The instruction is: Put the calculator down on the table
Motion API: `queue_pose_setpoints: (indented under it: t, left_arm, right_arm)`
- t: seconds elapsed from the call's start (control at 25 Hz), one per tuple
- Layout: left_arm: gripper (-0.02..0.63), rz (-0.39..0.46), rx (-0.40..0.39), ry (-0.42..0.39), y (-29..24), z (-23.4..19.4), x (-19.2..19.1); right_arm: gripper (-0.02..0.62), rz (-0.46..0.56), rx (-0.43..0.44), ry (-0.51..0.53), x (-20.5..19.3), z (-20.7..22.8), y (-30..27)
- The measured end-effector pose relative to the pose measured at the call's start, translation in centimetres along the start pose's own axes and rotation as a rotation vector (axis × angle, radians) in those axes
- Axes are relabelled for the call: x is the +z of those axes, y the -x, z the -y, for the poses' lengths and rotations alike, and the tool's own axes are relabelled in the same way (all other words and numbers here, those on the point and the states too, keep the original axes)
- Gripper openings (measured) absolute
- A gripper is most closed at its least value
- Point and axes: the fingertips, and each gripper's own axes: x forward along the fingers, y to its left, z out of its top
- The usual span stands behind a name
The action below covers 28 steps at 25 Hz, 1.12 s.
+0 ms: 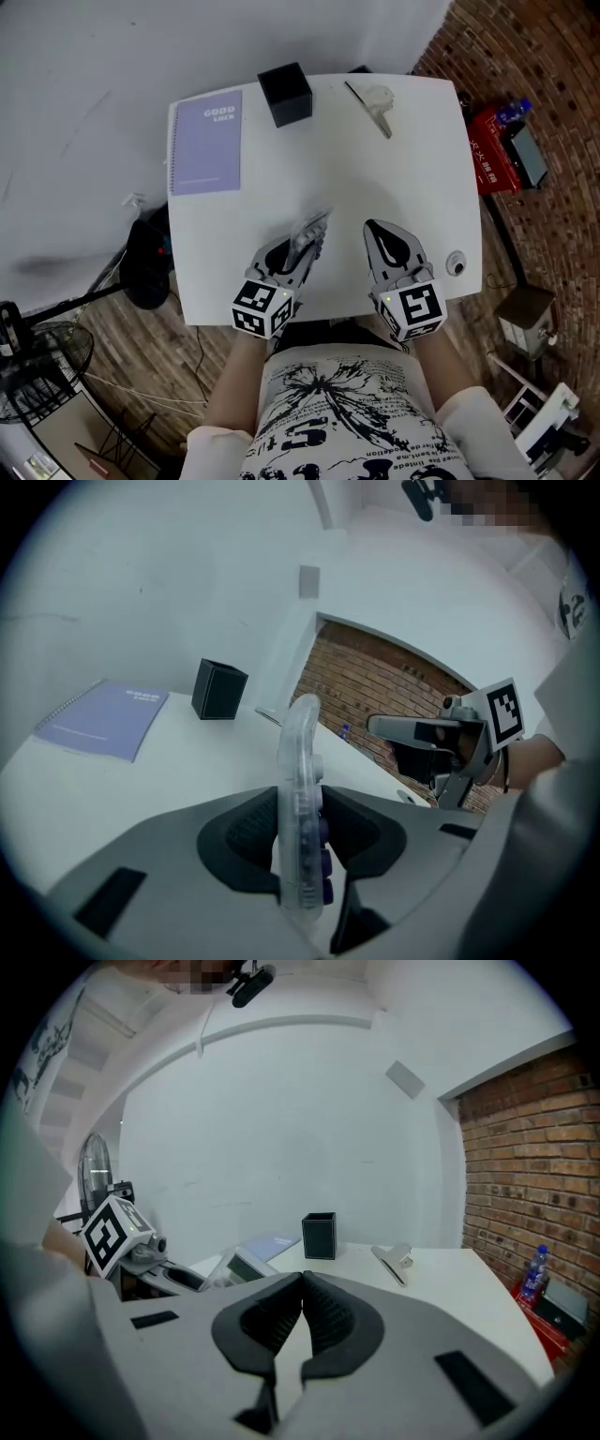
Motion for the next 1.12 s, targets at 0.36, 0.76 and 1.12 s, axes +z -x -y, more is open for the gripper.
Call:
queue_pose_setpoints:
  t: [0.36,0.76,1.12]
  left_arm:
    - [0.152,-0.035,0.014,0.182,-2.1,-2.2,0.4]
    - [0.183,-0.089,0.142,0.312,-2.8,-6.0,-0.1]
    - [0.222,-0.165,0.237,0.29,-2.3,-8.5,-1.5]
  right_arm:
    - [0.014,-0.029,-0.008,-0.011,-0.1,0.9,-1.2]
    - [0.014,-0.048,0.018,-0.005,-0.4,1.2,-2.8]
    - [0.014,-0.052,0.042,0.006,-0.2,0.6,-4.1]
